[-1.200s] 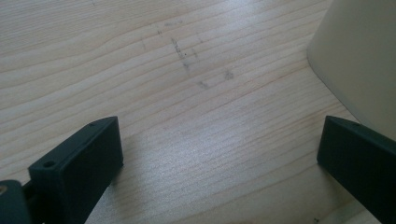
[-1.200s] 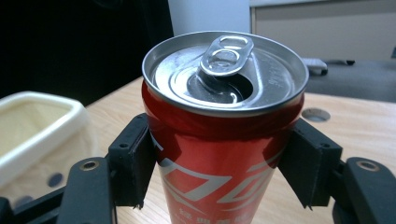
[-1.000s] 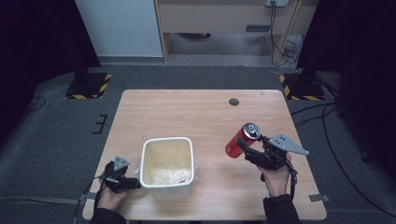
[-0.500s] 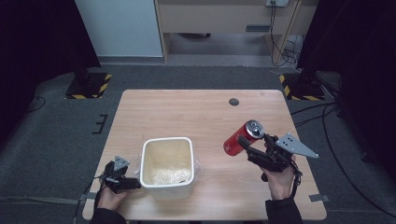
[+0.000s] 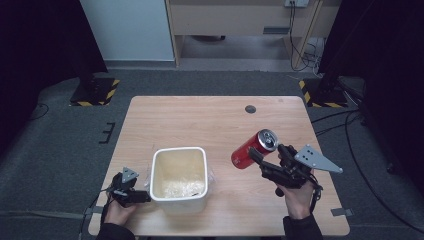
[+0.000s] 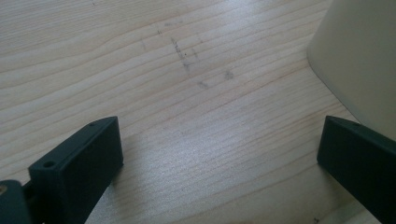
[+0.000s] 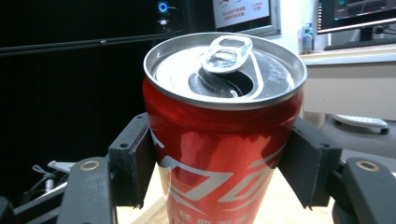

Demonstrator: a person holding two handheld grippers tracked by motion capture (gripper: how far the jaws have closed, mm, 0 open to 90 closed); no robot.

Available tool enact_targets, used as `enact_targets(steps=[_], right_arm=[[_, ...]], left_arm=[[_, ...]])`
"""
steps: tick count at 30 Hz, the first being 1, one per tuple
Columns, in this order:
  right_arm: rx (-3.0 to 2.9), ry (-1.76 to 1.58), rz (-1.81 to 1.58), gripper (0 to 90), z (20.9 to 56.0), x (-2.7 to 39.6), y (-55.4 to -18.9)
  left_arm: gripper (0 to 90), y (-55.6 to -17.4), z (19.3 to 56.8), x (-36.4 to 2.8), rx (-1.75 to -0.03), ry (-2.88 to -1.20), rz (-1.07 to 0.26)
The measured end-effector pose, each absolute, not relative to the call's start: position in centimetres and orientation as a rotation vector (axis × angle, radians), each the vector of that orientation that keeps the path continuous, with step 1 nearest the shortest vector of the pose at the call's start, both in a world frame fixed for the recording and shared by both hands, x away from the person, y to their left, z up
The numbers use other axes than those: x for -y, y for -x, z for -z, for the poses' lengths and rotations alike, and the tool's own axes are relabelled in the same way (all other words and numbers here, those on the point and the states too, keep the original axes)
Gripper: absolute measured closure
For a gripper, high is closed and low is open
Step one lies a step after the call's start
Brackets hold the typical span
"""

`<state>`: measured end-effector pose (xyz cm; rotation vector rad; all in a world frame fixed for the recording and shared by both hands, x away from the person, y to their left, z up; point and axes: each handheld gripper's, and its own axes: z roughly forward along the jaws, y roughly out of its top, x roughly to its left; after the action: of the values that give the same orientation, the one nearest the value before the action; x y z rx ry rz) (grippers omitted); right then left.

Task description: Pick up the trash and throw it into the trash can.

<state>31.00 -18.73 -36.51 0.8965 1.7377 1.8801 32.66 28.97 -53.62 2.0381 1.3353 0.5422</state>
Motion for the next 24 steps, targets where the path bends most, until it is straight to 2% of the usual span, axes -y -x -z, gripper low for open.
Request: enact_targets(steps=[24], right_arm=[[-1.797, -0.751, -1.990, 33.5, 34.5, 14.9, -30.4]], left_arm=[[0.0, -32.7, 53.6, -29.0, -1.335, -2.038, -0.542]])
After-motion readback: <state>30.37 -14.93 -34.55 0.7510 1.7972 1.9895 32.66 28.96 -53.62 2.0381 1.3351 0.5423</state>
